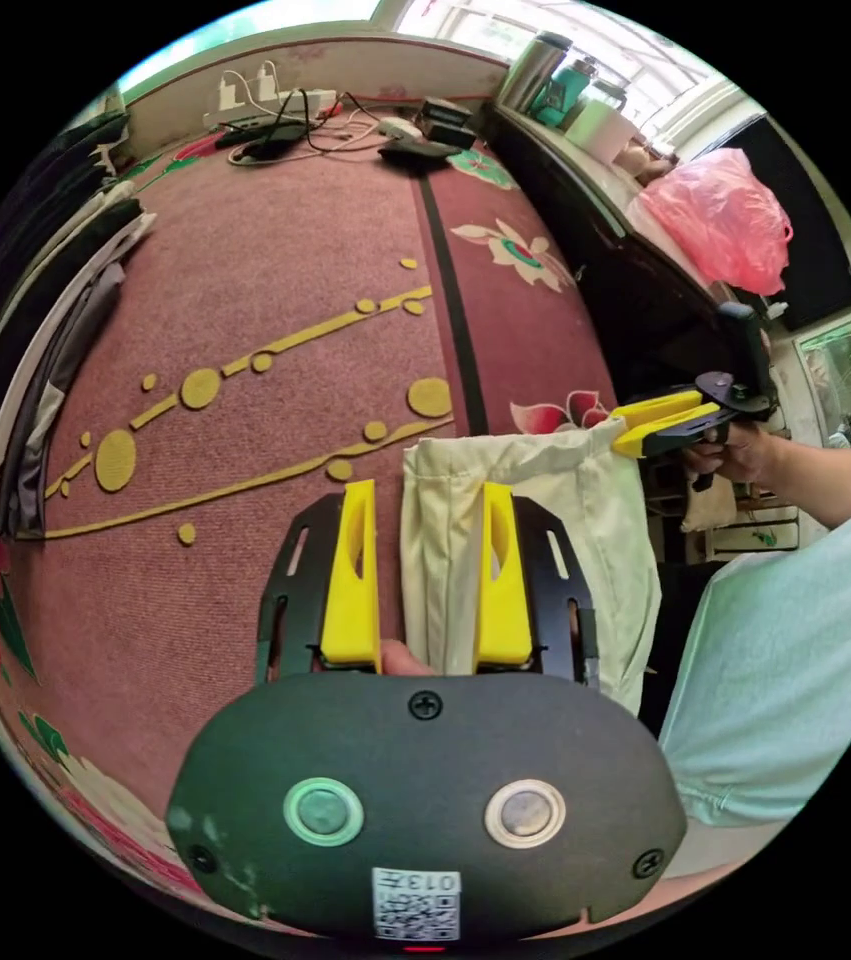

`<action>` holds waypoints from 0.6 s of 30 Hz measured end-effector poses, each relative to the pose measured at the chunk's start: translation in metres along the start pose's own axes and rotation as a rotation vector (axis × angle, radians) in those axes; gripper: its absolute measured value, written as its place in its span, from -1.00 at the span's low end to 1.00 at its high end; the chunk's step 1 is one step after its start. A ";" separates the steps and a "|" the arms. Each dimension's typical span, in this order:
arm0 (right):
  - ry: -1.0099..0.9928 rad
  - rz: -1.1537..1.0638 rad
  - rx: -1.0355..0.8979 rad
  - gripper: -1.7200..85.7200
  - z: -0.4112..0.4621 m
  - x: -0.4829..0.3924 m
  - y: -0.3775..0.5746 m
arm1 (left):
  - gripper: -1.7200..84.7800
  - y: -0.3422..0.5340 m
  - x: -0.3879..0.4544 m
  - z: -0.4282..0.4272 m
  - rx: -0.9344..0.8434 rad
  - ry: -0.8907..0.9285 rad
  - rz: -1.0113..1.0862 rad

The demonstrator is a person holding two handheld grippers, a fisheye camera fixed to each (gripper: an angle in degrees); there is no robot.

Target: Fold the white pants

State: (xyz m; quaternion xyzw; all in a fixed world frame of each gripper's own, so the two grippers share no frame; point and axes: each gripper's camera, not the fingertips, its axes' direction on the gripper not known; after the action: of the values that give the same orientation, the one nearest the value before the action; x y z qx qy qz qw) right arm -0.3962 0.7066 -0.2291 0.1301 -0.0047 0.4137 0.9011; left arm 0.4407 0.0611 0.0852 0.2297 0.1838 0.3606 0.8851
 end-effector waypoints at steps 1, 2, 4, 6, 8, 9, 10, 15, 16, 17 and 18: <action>0.001 0.000 0.001 -0.78 -0.003 -0.003 -0.006 | -0.66 0.000 0.003 -0.001 0.004 -0.039 -0.005; 0.004 -0.002 0.002 -0.79 -0.004 -0.007 -0.011 | -0.67 -0.001 0.007 -0.001 -0.003 -0.051 -0.004; 0.021 -0.002 0.001 -0.80 -0.007 -0.013 -0.021 | -0.71 0.001 0.014 -0.002 -0.003 -0.078 -0.003; 0.061 -0.002 -0.010 -0.81 -0.009 -0.021 -0.033 | -0.77 0.001 0.025 -0.003 -0.005 -0.062 0.038; 0.115 -0.023 -0.045 -0.86 -0.012 -0.036 -0.052 | -0.83 0.001 0.041 -0.004 -0.011 -0.109 0.064; 0.130 -0.035 -0.055 -0.88 -0.013 -0.041 -0.057 | -0.84 0.001 0.044 -0.005 -0.009 -0.108 0.066; 0.140 -0.051 -0.089 -0.89 -0.012 -0.050 -0.067 | -0.86 0.003 0.047 -0.007 -0.003 -0.116 0.061; 0.114 -0.090 0.006 -0.92 -0.052 -0.090 -0.092 | -0.90 0.028 0.053 -0.053 0.139 -0.036 0.050; 0.071 -0.104 0.049 -0.93 -0.068 -0.105 -0.095 | -0.90 0.042 0.056 -0.072 0.202 -0.018 0.059; 0.035 -0.151 0.083 -0.93 -0.084 -0.127 -0.097 | -0.90 0.059 0.058 -0.094 0.263 0.010 0.070; 0.017 -0.182 0.095 -0.93 -0.092 -0.139 -0.097 | -0.90 0.068 0.060 -0.104 0.289 0.021 0.079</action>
State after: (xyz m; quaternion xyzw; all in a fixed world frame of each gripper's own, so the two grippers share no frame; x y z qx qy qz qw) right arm -0.4241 0.5641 -0.3564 0.1690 0.0345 0.3311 0.9277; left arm 0.3921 0.1764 0.0260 0.3580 0.2340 0.3672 0.8260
